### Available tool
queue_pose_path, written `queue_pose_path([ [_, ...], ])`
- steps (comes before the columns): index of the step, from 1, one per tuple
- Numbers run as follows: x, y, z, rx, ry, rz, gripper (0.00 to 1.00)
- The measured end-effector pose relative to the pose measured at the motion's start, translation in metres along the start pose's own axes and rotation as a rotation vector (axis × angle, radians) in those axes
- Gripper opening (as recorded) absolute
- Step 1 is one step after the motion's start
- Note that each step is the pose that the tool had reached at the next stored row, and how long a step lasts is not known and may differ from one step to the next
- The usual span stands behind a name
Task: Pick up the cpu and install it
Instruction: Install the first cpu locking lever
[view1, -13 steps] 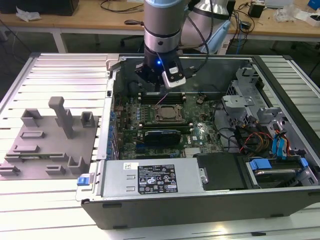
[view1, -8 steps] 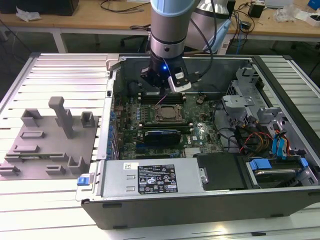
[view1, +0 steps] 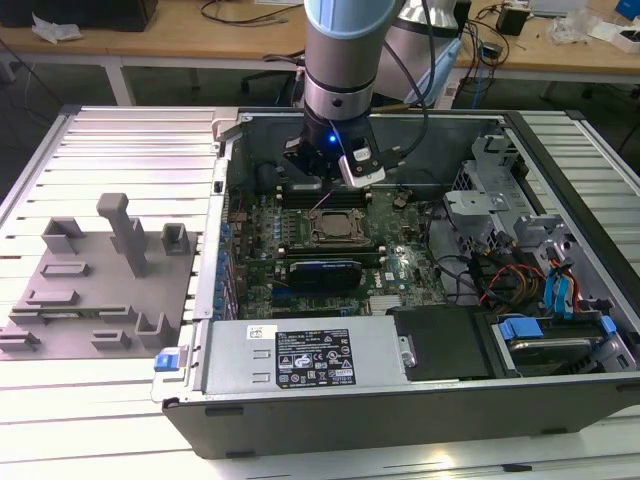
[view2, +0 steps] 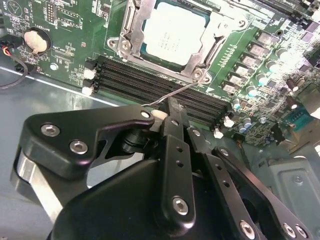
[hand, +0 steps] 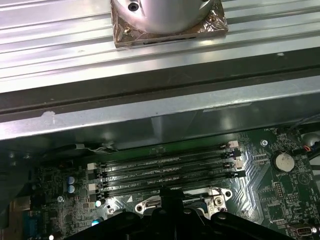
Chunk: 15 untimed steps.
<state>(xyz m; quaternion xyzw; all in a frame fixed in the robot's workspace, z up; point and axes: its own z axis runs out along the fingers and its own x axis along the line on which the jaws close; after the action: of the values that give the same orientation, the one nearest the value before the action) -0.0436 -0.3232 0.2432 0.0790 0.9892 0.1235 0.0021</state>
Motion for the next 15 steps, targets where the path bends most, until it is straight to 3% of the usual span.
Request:
queue_pose_path([
  [5,-0.0001,-0.0005,0.0019,-0.0003,-0.0007,0.000,0.11],
  [10,-0.0002,-0.0021,0.0076,-0.0018,-0.0094,-0.002,0.11],
  [15,-0.0003,-0.0038,0.0132,-0.0058,-0.0359,-0.009,0.11],
])
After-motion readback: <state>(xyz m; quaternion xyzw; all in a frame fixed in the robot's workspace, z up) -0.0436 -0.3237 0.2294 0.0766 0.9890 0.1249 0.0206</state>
